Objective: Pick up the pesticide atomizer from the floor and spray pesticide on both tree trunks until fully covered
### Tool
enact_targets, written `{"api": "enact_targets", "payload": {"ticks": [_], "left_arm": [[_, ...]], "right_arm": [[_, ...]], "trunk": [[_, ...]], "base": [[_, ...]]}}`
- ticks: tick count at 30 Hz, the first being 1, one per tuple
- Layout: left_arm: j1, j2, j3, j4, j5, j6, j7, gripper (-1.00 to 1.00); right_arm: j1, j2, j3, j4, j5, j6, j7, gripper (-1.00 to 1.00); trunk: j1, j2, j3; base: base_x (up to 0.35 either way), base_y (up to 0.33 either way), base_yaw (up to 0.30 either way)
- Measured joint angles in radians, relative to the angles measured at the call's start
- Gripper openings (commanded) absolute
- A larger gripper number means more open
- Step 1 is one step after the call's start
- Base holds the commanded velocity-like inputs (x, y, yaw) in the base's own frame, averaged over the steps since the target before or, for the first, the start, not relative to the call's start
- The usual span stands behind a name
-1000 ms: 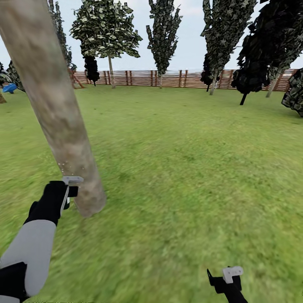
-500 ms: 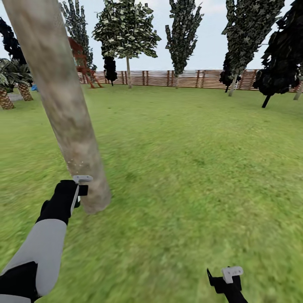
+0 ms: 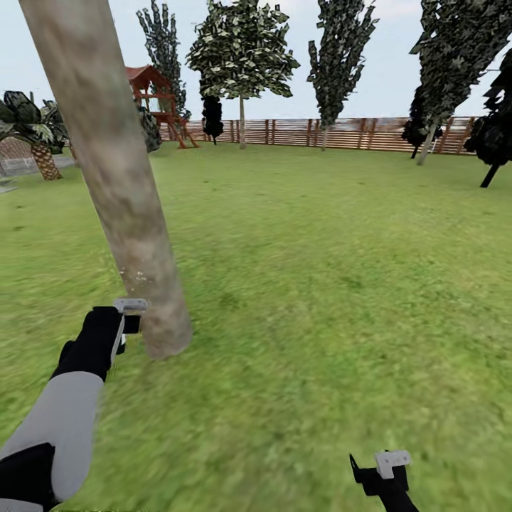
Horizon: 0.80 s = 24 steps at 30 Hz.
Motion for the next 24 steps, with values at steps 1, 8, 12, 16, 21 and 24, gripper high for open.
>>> {"api": "enact_targets", "payload": {"ticks": [1,8,12,16,21,24], "left_arm": [[0.0,0.011,0.005,0.0,-0.001,0.0,0.0,-1.0],[0.0,-0.043,0.006,0.026,0.025,-0.004,0.0,-1.0],[0.0,-0.067,0.006,0.029,0.01,-0.005,0.0,-1.0],[0.0,-0.044,0.013,0.029,-0.004,-0.007,-0.002,-1.0],[0.007,0.029,0.013,0.031,0.01,-0.006,-0.002,-1.0],[0.032,-0.031,0.007,0.03,0.02,-0.009,0.0,-1.0]], "right_arm": [[0.0,0.0,0.0,0.0,0.0,0.0,0.0,1.0],[0.0,0.0,0.0,0.0,0.0,0.0,0.0,1.0],[0.0,0.0,0.0,0.0,0.001,0.0,0.0,1.0],[0.0,0.0,0.0,0.0,0.001,0.0,0.0,1.0],[0.0,0.0,0.0,0.0,0.001,0.0,0.0,1.0],[0.0,0.0,0.0,0.0,0.0,-0.001,0.0,1.0]], "trunk": [[0.0,0.0,0.0],[0.0,0.0,0.0],[0.0,0.0,0.0],[0.0,0.0,0.0],[0.0,0.0,0.0],[0.0,0.0,0.0]], "base": [[0.169,-0.245,0.278],[0.183,-0.235,0.278],[0.186,-0.233,0.277],[0.187,-0.232,0.278],[0.159,-0.24,0.236],[0.134,-0.25,0.028]]}}
